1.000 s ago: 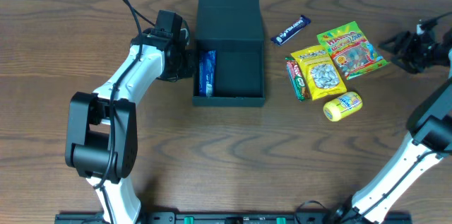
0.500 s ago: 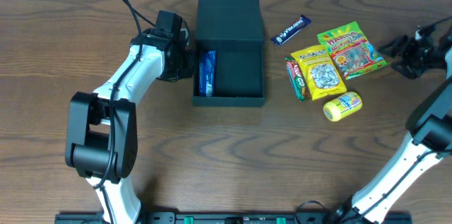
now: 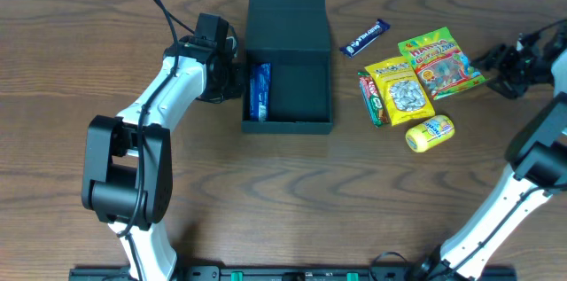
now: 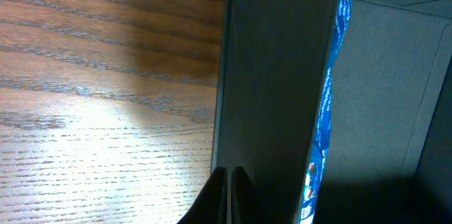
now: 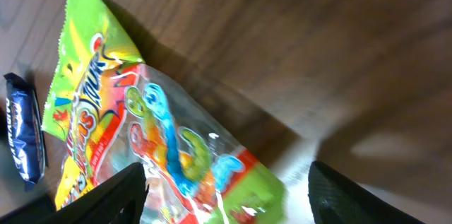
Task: Pack container
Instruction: 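Grasp the green gummy bag with the right gripper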
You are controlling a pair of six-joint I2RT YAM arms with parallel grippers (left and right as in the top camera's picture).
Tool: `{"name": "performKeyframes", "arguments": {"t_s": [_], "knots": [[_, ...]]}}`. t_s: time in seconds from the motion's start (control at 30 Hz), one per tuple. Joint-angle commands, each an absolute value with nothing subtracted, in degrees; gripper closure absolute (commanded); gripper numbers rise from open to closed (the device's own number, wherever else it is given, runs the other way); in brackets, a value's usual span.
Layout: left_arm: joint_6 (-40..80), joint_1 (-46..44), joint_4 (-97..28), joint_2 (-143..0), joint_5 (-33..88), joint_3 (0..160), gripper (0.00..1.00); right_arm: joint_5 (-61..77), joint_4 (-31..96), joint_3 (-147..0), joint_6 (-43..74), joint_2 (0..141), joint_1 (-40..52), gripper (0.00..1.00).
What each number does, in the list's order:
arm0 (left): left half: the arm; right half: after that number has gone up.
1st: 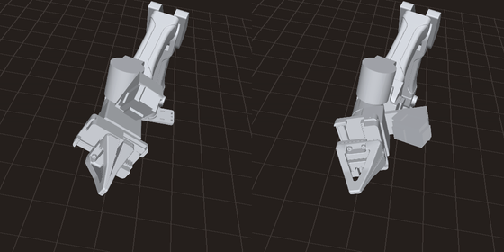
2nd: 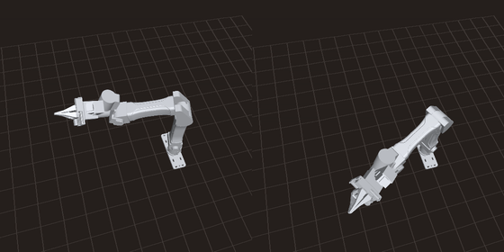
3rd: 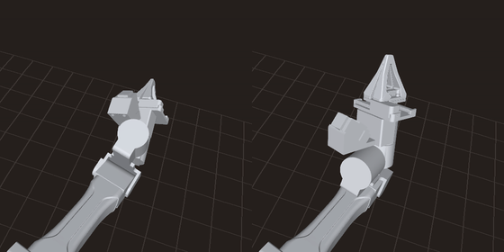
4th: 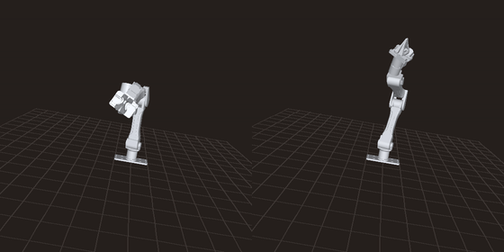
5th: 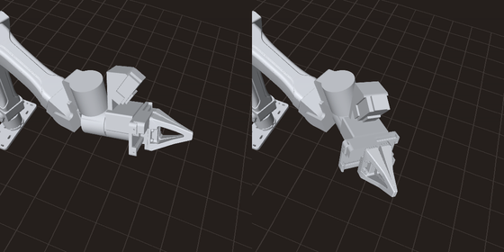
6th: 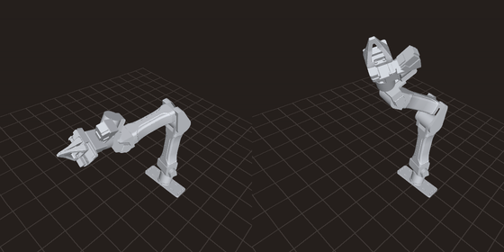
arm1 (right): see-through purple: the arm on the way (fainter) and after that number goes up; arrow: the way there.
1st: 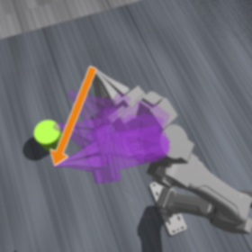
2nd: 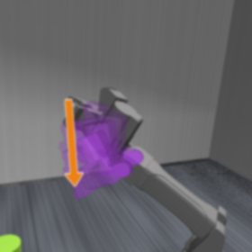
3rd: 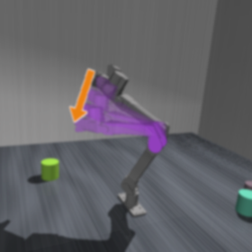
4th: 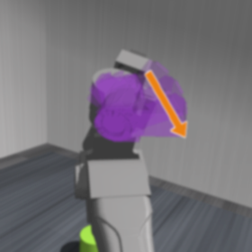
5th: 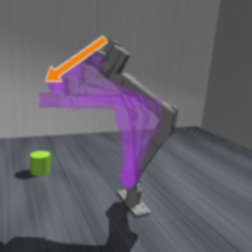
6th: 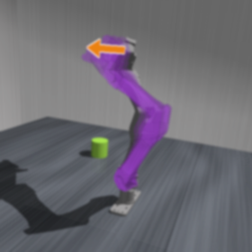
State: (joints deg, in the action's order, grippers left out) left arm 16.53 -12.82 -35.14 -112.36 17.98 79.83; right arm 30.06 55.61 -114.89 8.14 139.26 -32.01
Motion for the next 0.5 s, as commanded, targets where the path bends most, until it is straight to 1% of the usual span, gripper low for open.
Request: {"name": "performKeyframes", "arguments": {"t_s": [0.0, 0.27, 0.3, 0.37, 0.47], "knots": [[16.75, -12.73, -35.29, -112.2, 17.43, 79.48, 0.94, 30.96, 54.98, -114.39, 9.87, 140.07, -31.11, 0.29], [16.78, -12.73, -35.31, -112.2, 17.43, 79.48, 0.95, 33.47, 55.0, -114.39, 10.79, 142.28, -30.3, 0.33], [16.78, -12.73, -35.31, -112.2, 17.43, 79.48, 0.95, 33.45, 55.02, -114.39, 11.16, 142.58, -30.2, 0.34], [16.75, -12.73, -35.35, -112.2, 17.43, 79.48, 0.94, 33.43, 54.57, -114.39, 11.84, 143.17, -30.02, 0.42], [16.75, -12.73, -35.33, -112.2, 17.43, 79.48, 0.95, 33.41, 53.19, -114.39, 13.52, 143.59, -29.95, 0.66]]}}
